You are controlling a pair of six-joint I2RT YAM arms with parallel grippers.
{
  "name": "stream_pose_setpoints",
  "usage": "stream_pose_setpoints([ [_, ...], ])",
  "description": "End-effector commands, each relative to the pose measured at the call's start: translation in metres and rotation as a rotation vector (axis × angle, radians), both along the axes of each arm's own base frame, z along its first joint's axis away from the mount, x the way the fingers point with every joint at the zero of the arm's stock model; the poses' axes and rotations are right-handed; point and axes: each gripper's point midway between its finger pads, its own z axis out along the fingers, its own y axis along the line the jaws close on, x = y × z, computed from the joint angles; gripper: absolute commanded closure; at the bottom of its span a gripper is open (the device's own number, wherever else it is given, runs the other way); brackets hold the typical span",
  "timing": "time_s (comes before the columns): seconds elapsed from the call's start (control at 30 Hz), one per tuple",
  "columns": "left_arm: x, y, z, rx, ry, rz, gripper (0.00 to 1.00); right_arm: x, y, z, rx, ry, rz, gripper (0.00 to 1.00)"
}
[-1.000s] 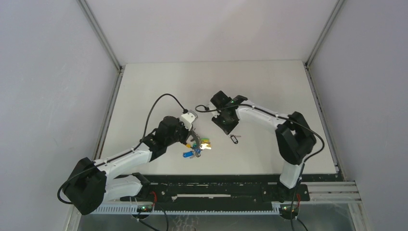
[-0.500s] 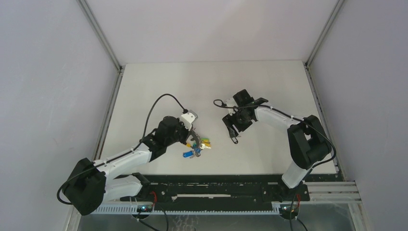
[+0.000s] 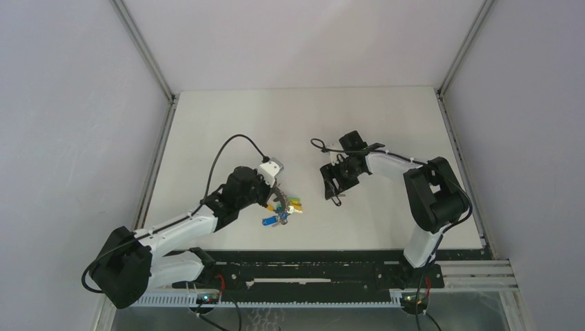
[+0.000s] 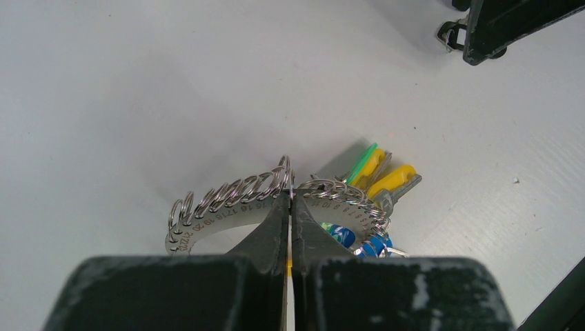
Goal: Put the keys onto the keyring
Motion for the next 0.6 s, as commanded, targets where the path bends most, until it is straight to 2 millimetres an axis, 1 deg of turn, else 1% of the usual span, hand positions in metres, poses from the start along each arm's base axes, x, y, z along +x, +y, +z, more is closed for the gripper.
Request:
stream_pose_setpoints([
  [0.0,0.006,-0.007,0.024,-0.043,-0.074,-0.017,1.0,-0.01,0.008,0.002,0.039,0.029,-0.019,0.34],
  [0.1,0.005,-0.007,0.022,-0.04,-0.072,-0.016,1.0,-0.023,0.013,0.005,0.04,0.044,-0.014,0.37],
  [0.2,0.006,-0.007,0.023,-0.041,-0.074,-0.016,1.0,-0.035,0.022,0.011,0.058,0.067,-0.011,0.39],
  [0.37,0.006,-0.006,0.024,-0.042,-0.076,-0.014,1.0,-0.051,0.031,0.011,0.053,0.104,-0.03,0.44],
  [0.43,0.006,-0.007,0.024,-0.043,-0.077,-0.015,1.0,-0.058,0.036,0.012,0.056,0.105,-0.013,0.45],
  [0.5,0.005,-0.006,0.024,-0.043,-0.077,-0.014,1.0,-0.058,0.036,0.014,0.043,0.086,-0.011,0.46],
  [0.57,0.005,-0.006,0.024,-0.043,-0.077,-0.013,1.0,-0.052,0.032,0.018,0.023,0.04,-0.027,0.47],
])
